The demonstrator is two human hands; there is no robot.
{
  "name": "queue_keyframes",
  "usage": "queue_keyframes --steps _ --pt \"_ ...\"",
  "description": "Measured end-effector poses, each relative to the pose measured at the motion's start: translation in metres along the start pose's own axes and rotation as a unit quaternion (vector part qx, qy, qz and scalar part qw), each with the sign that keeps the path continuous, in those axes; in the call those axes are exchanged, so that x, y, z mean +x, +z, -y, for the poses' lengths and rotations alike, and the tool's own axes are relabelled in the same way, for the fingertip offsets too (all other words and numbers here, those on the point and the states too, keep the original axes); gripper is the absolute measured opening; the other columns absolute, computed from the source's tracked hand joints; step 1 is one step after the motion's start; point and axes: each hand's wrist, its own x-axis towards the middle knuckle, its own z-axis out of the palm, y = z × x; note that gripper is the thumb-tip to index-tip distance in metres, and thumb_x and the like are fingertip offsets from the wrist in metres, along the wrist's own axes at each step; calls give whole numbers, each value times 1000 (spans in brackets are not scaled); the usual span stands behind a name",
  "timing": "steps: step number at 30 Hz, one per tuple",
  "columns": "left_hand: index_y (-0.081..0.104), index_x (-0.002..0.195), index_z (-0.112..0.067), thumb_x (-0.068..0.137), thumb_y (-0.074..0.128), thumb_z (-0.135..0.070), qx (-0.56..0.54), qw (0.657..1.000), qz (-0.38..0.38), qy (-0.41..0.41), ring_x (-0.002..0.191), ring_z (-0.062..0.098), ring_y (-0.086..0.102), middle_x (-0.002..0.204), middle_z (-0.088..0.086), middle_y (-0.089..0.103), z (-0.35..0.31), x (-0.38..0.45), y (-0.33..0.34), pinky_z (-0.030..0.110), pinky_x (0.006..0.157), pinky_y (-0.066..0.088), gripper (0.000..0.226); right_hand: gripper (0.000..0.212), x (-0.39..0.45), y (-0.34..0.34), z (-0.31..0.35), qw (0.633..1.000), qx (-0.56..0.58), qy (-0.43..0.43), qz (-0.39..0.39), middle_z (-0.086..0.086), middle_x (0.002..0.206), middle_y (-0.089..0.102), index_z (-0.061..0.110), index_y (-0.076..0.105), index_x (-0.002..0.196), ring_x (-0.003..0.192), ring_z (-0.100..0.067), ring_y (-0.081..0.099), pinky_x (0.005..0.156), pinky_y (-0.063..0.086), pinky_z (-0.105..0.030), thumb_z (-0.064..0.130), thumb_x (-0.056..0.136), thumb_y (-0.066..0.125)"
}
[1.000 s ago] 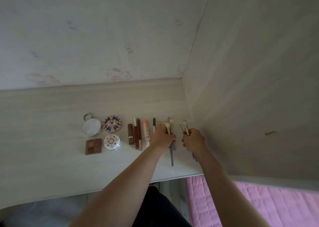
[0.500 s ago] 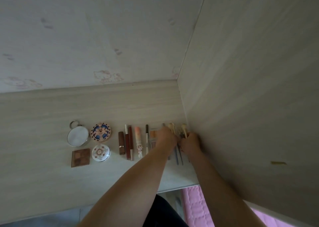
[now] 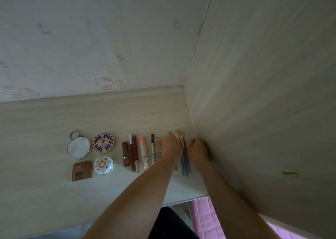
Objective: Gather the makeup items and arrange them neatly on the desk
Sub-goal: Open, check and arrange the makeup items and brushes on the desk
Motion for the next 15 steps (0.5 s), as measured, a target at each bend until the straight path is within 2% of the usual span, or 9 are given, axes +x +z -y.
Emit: queue_keyframes --steps 3,8,12,15 --pt "53 119 0 87 62 -9 0 1000 0 12 94 25 66 104 15 66 -1 -4 -4 28 65 55 35 35 0 -3 0 1000 3 -2 6 -19 131 54 0 51 126 120 -32 53 88 43 -28 4 92 49" --pt "64 103 -2 80 60 -5 -10 1000 -4 25 88 28 69 93 16 70 7 -9 -13 36 70 60 24 30 -2 -7 -1 1000 -9 -21 1 -22 124 59 -3 56 119 115 -34 56 88 45 -32 5 90 52" --pt "65 99 -6 84 57 -9 -25 998 -17 49 91 27 67 97 13 69 16 -18 -29 30 73 55 18 30 -7 -8 1 997 -52 -53 -1 -22 118 62 -1 58 117 111 -35 59 86 47 -33 9 89 53" --pt "65 83 -14 87 49 -12 -21 996 -36 75 84 23 67 85 9 71 26 -23 -43 32 89 48 16 24 -12 -6 5 990 -96 -106 -5 -19 112 64 3 58 111 103 -33 61 76 45 -30 16 93 49"
